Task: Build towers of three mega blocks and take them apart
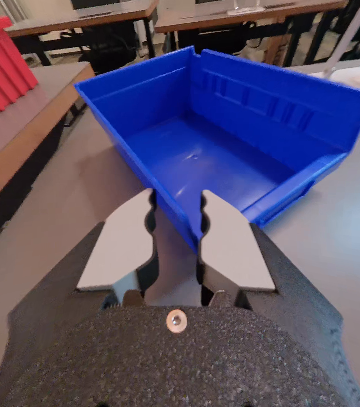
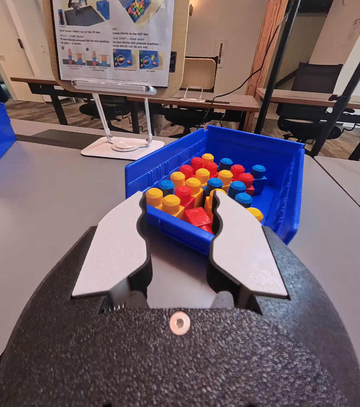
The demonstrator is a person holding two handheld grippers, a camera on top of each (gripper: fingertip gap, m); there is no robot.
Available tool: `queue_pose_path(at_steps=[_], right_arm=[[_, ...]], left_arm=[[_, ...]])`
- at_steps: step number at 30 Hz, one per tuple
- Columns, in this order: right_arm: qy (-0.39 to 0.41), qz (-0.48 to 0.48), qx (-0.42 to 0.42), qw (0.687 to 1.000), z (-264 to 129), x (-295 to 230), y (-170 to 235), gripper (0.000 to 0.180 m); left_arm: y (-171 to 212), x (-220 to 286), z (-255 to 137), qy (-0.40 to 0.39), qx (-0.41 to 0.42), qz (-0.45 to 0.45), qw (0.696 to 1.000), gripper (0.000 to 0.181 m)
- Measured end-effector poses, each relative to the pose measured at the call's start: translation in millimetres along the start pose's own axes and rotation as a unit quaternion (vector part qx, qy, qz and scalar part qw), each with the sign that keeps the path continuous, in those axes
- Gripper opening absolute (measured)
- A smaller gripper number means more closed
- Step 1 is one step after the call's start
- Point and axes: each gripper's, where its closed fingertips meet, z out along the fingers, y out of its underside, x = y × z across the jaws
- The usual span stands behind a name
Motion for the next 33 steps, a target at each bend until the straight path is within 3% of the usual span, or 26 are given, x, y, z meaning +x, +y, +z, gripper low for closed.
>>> queue_pose_path(at_steps=[3, 10, 17, 25, 33], right_arm=[[-0.003, -0.002, 0.000, 1.000, -0.4, -1.4, 0.2, 0.056], [-0.002, 0.003, 0.000, 1.000, -2.0, 0.8, 0.9, 0.055], [-0.005, 0.001, -0.004, 1.000, -1.9, -1.8, 1.9, 0.055], [-0.010, 0.009, -0.008, 1.000, -3.6, -1.2, 5.3, 0.054], [-0.007, 0.007, -0.010, 1.000, -3.4, -0.9, 5.8, 0.054]], left_arm=[[2.0, -11.9, -2.7, -0.005, -0.007, -0.016, 1.000, 0.021], [14.3, -3.0, -36.2, -0.001, -0.020, 0.005, 1.000, 0.013], [11.3, 67.6, -58.9, 0.046, 0.004, 0.017, 0.999, 0.008], [-6.8, 157.9, -68.2, 0.144, 0.035, 0.053, 0.988, 0.018], [-13.2, 194.3, -58.8, 0.175, 0.033, 0.089, 0.980, 0.021]])
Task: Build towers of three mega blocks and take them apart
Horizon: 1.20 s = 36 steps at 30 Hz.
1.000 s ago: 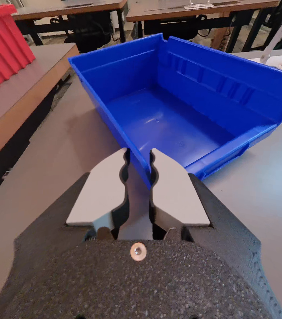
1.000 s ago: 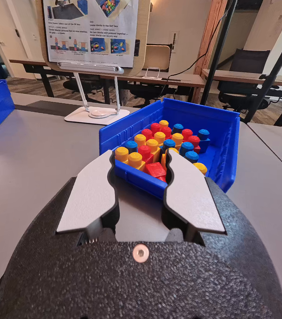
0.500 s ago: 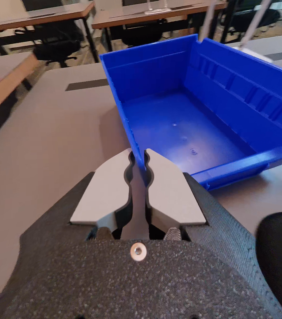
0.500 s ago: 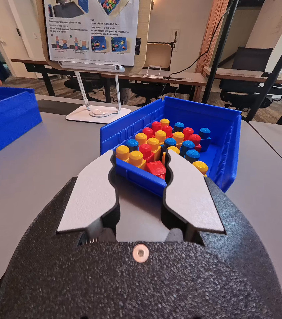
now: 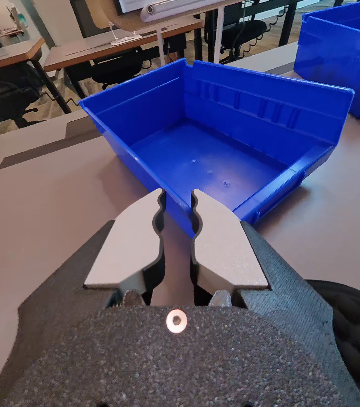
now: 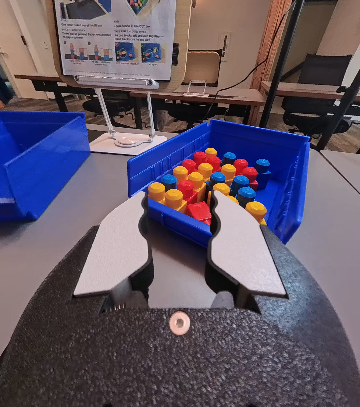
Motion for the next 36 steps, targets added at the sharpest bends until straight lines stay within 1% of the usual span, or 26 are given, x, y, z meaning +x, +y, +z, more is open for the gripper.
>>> queue_pose_path(at_steps=[4, 8, 12, 14, 15, 17, 20, 21, 22, 23, 24, 27, 30, 33, 36], right_arm=[[0.015, 0.003, -0.012, 1.000, 0.8, 6.4, 3.5, 0.055], [0.060, -0.007, -0.020, 0.998, -3.5, 27.1, 3.0, 0.059], [0.105, 0.002, -0.032, 0.994, -9.6, 55.1, 4.1, 0.063], [0.133, 0.001, -0.044, 0.990, -12.1, 74.7, 7.1, 0.064], [0.141, 0.003, -0.057, 0.988, -10.7, 84.3, 11.4, 0.067], [0.144, 0.015, -0.097, 0.985, -3.1, 100.1, 25.5, 0.072], [0.126, 0.027, -0.132, 0.983, 16.1, 116.2, 41.8, 0.067], [0.114, 0.029, -0.144, 0.983, 22.5, 118.2, 46.7, 0.060], [0.097, 0.033, -0.154, 0.983, 28.4, 117.5, 51.4, 0.047], [0.079, 0.036, -0.164, 0.983, 32.9, 115.5, 55.7, 0.020], [0.075, 0.036, -0.164, 0.983, 35.6, 115.7, 57.2, 0.016], [0.074, 0.021, -0.174, 0.982, 33.5, 112.6, 57.5, 0.014], [0.064, 0.020, -0.177, 0.982, 25.8, 98.3, 58.2, 0.013], [0.053, 0.015, -0.185, 0.981, 17.7, 73.0, 58.8, 0.013], [0.059, 0.005, -0.192, 0.980, 11.4, 51.0, 59.2, 0.010]], left_arm=[[-5.2, 10.8, 10.9, 0.020, -0.003, 0.010, 1.000, 0.022], [-9.5, 15.9, 21.1, 0.030, -0.002, 0.023, 0.999, 0.022], [-11.5, 17.9, 25.9, 0.045, -0.001, 0.029, 0.999, 0.023], [-11.4, 16.7, 25.4, 0.054, 0.000, 0.023, 0.998, 0.023], [-12.8, 15.2, 23.7, 0.058, 0.006, 0.017, 0.998, 0.026], [-20.6, 12.0, 15.6, 0.061, 0.028, 0.005, 0.998, 0.031], [-41.3, 8.4, -3.9, 0.047, 0.077, 0.010, 0.996, 0.031], [-48.7, 10.3, -11.0, 0.045, 0.092, 0.017, 0.995, 0.030], [-54.9, 14.8, -16.9, 0.050, 0.101, 0.023, 0.993, 0.029], [-59.7, 21.3, -21.6, 0.058, 0.105, 0.027, 0.992, 0.028], [-63.9, 30.2, -25.1, 0.072, 0.108, 0.031, 0.991, 0.028], [-72.7, 65.1, -29.9, 0.129, 0.111, 0.038, 0.985, 0.026], [-73.5, 116.1, -27.1, 0.217, 0.090, 0.044, 0.971, 0.026], [-67.6, 172.2, -14.3, 0.297, 0.050, 0.062, 0.952, 0.028], [-56.2, 213.9, 14.5, 0.326, 0.000, 0.094, 0.941, 0.033]])
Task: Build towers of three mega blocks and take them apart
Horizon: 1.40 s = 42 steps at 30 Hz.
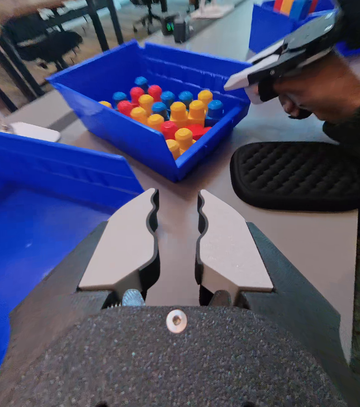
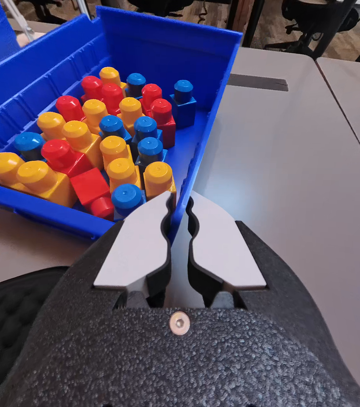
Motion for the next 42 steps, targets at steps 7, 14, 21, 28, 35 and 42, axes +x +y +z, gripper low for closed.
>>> queue_pose_path(at_steps=[7, 14, 21, 28, 35, 42], right_arm=[[-0.005, -0.011, 0.006, 1.000, -12.3, -21.6, 4.8, 0.006], [0.000, -0.011, 0.025, 1.000, -21.0, -22.4, 4.8, 0.007], [0.023, -0.019, 0.074, 0.997, -51.4, -19.9, -16.5, 0.006], [-0.020, -0.040, 0.136, 0.990, -95.5, -58.2, -83.1, 0.009], [-0.130, -0.090, 0.185, 0.970, -108.3, -169.6, -158.3, 0.013], [-0.259, -0.132, 0.179, 0.940, -76.2, -322.7, -194.7, 0.014]], left_arm=[[4.8, 0.7, 65.3, -0.006, -0.066, 0.001, 0.998, 0.035], [1.5, -10.2, 77.8, -0.059, -0.077, 0.031, 0.995, 0.023], [-26.6, -6.6, 66.4, -0.090, -0.024, 0.086, 0.992, 0.020], [-85.2, -18.2, -11.4, -0.150, 0.058, 0.083, 0.984, 0.018], [-93.0, -67.0, -137.5, -0.274, 0.082, 0.061, 0.956, 0.015], [-43.4, -126.6, -264.9, -0.417, 0.055, 0.022, 0.907, 0.013]])
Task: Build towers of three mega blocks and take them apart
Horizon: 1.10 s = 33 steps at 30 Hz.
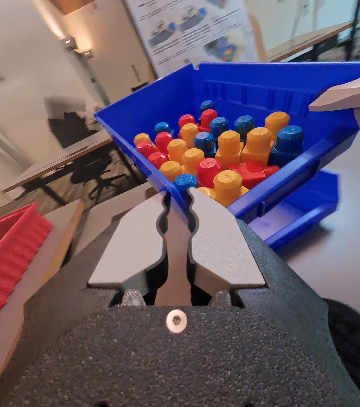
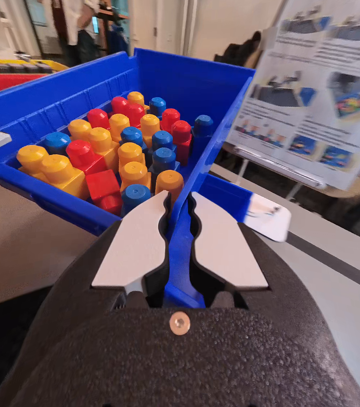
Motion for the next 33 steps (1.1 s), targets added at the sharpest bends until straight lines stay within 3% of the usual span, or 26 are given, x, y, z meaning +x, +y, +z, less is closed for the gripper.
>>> queue_pose_path(at_steps=[7, 15, 24, 28, 33], right_arm=[[-0.102, 0.010, -0.028, 0.994, 95.3, -107.2, 6.7, 0.016], [-0.149, 0.010, -0.096, 0.984, 155.0, -186.2, 63.5, 0.017], [-0.125, -0.046, -0.148, 0.980, 176.0, -206.5, 118.9, 0.018], [-0.133, -0.034, -0.147, 0.980, 164.5, -202.9, 120.2, 0.042], [-0.149, -0.056, -0.114, 0.981, 121.8, -195.7, 93.7, 0.047]], left_arm=[[76.7, -99.5, -37.8, -0.105, -0.053, -0.024, 0.993, 0.010], [181.0, -142.7, -53.1, -0.141, -0.116, -0.074, 0.980, 0.008], [241.8, -151.7, -37.8, -0.178, -0.144, -0.123, 0.966, 0.006], [255.1, -144.8, -19.5, -0.188, -0.160, -0.133, 0.960, 0.006], [250.0, -138.0, -2.5, -0.185, -0.160, -0.131, 0.961, 0.006]])
